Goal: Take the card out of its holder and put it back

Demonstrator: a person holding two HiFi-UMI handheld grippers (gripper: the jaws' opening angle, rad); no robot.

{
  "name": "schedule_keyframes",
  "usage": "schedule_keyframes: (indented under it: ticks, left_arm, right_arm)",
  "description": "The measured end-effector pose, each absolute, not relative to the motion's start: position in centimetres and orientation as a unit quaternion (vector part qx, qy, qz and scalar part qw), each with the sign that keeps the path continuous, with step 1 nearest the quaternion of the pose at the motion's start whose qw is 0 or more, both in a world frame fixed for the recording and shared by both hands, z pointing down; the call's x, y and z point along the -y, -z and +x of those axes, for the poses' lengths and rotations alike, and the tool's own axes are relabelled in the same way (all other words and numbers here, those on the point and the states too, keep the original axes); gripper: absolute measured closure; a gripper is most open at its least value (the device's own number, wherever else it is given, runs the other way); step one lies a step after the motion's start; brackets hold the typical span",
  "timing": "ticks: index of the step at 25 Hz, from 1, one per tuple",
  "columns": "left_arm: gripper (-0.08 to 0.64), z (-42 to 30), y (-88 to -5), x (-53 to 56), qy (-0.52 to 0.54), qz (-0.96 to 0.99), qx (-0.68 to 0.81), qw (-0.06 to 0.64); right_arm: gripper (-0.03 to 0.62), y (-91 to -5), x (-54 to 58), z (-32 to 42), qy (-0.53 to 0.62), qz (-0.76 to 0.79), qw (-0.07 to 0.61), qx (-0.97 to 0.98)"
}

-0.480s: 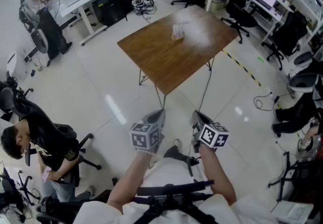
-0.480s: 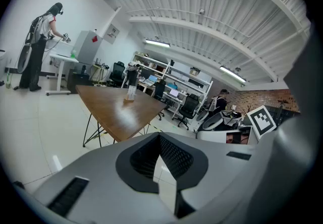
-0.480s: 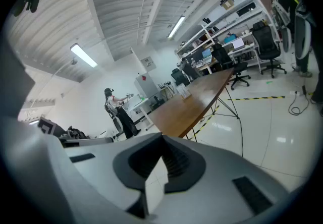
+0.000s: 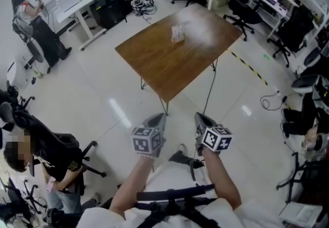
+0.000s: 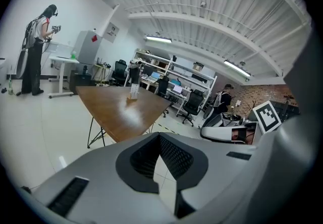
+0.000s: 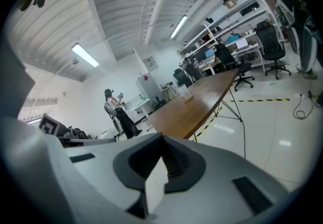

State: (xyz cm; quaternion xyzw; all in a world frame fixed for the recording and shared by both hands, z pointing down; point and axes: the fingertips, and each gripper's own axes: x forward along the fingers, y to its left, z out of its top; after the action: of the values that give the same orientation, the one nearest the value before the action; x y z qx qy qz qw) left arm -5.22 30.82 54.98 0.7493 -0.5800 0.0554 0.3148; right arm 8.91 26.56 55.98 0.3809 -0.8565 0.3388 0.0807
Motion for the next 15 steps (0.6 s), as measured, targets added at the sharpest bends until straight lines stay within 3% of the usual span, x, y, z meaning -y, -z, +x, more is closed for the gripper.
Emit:
schedule_keyframes:
  ticks: [8, 15]
  left_arm:
    - [0.560, -4.6, -55.3, -26.8, -0.063, 0.742, 0.589, 0.314]
    - [0.560, -3.1, -55.8, -23.4, -0.068, 0.747, 0.585, 0.308]
  right_arm:
    - [0.592, -55.8, -22.7, 9.8, -0.361, 0.360, 0.039, 0.859]
    - [0.592, -57.3, -20.1, 11.1, -0.357, 0.348, 0.069, 0.864]
